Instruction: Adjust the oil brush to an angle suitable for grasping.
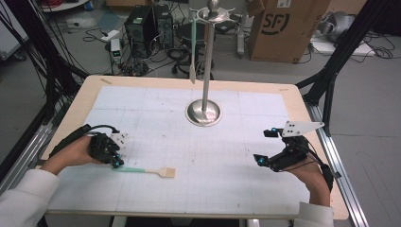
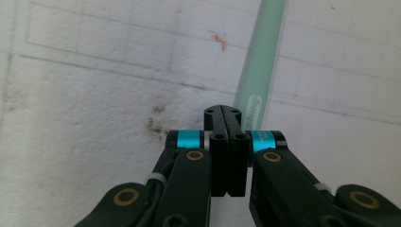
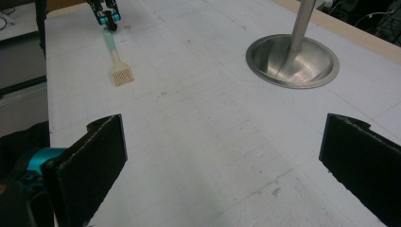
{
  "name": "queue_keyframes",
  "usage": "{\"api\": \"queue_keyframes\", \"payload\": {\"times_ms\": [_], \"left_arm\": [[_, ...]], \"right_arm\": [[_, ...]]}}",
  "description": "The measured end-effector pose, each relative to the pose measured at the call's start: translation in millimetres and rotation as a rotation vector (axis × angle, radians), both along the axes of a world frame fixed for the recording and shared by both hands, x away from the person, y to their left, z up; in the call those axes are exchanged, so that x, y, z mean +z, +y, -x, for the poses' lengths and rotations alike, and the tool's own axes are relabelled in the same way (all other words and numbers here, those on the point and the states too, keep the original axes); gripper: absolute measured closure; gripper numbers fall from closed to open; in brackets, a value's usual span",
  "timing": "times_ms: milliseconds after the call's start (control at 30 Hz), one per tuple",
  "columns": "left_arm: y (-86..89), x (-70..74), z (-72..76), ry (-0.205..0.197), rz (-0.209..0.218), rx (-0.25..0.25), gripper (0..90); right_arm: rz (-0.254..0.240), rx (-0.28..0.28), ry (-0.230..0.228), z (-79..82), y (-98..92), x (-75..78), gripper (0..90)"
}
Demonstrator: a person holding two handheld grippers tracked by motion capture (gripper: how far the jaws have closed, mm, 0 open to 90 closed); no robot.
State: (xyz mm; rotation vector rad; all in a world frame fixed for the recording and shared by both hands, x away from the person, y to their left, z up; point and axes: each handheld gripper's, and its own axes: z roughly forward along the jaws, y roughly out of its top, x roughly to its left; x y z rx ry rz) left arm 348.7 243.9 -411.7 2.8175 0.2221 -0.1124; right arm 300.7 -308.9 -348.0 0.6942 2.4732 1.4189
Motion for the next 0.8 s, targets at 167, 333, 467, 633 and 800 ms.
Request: {"api": "queue_keyframes", "payload": {"times_ms": [167, 333, 467, 633, 800], "left_arm": [[2.0, 1.8, 2.9, -0.007, 0.011, -0.006, 89.8], [2.3, 9.4, 5.4, -0.014, 0.060, 0.000, 88.1], [2.8, 17.2, 8.2, -0.028, 0.088, 0.004, 81.1], [3.9, 29.8, 12.9, -0.061, 0.130, 0.002, 70.7], [3.9, 41.6, 20.3, -0.137, 0.163, 0.014, 48.6]], "right_arm": [[0.004, 0.000, 0.007, -0.9, 1.9, -0.4, 0.2], [0.008, 0.000, 0.009, -1.8, 2.3, -0.9, 0.2], [0.006, -0.002, 0.010, -1.8, 2.1, -0.8, 0.2], [0.007, -0.001, 0.006, -2.1, 1.7, -0.9, 0.1], [0.006, 0.000, 0.010, -1.6, 1.9, -0.6, 0.2]]}}
